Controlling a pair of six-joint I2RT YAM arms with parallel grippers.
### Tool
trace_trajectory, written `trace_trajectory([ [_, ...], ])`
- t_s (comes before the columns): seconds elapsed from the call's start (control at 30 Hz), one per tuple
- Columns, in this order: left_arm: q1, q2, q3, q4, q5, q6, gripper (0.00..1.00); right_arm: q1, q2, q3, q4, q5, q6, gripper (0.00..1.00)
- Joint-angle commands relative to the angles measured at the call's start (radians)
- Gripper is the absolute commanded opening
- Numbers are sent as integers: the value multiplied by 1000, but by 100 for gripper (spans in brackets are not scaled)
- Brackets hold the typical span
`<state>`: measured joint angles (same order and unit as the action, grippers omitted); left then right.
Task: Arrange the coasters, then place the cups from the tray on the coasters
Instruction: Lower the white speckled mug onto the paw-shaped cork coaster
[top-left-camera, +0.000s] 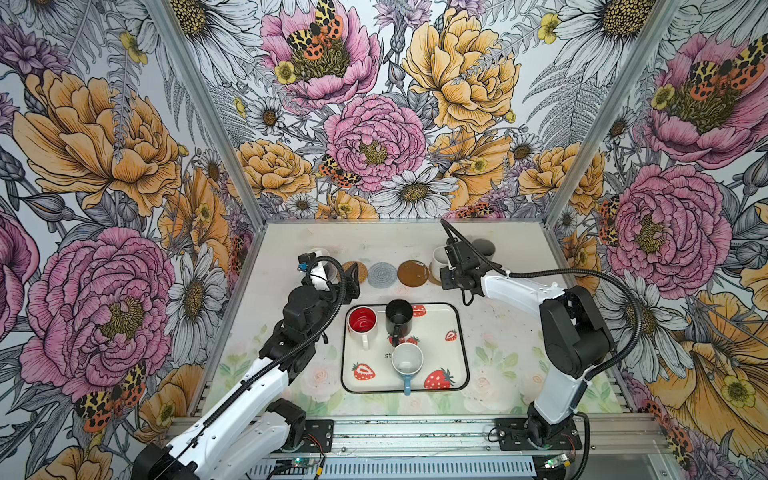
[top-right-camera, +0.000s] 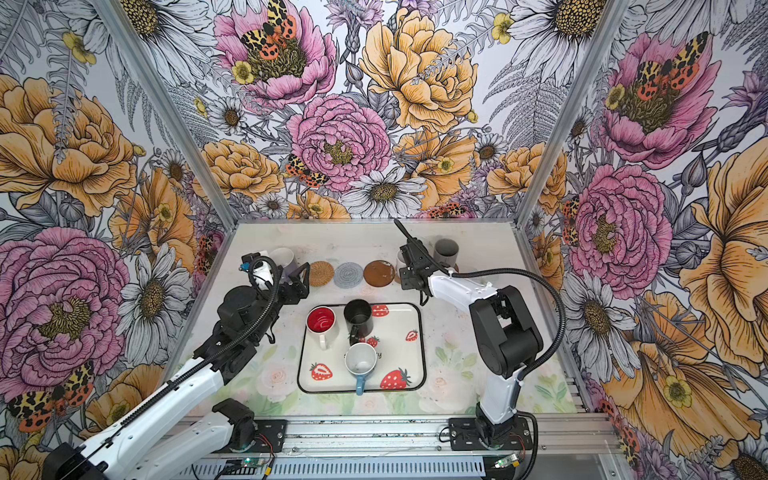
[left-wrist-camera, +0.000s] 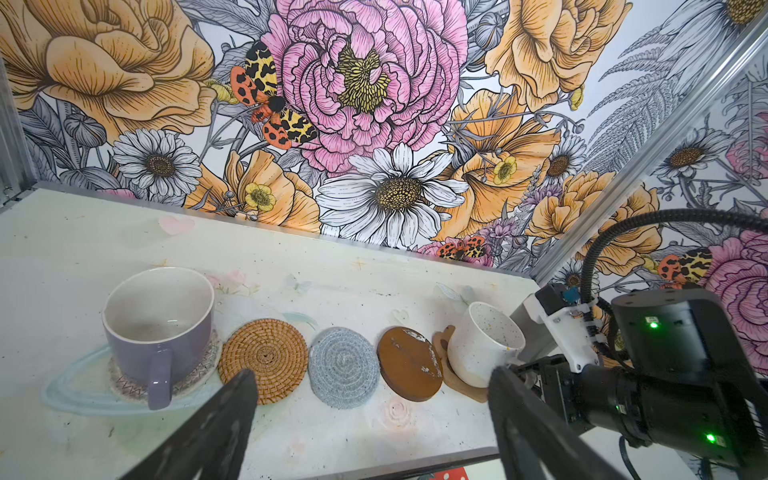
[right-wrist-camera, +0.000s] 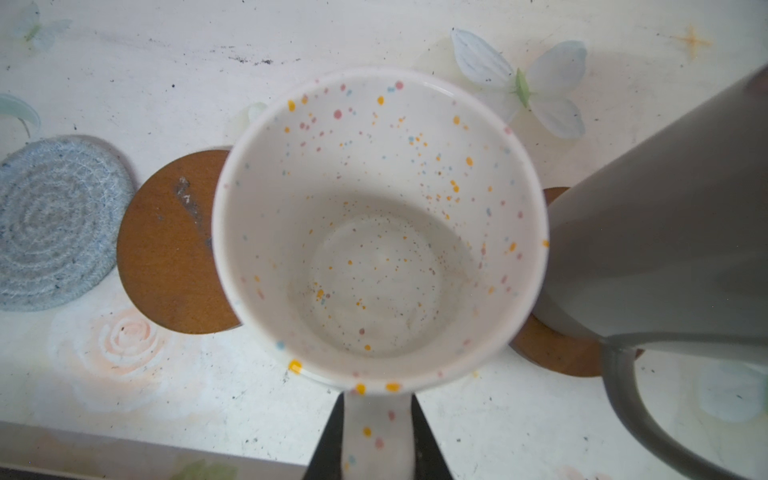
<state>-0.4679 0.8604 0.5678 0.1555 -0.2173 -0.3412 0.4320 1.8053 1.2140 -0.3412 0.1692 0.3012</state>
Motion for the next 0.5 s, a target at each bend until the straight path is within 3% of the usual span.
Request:
trace_trajectory([
  [0.0,8,8,-11,29,-16,2,88,-12,0,51,123,8,9,0],
  [0.47,11,21,-9,33,-12,-1,88,-16,6,36,136,-4,16,0],
])
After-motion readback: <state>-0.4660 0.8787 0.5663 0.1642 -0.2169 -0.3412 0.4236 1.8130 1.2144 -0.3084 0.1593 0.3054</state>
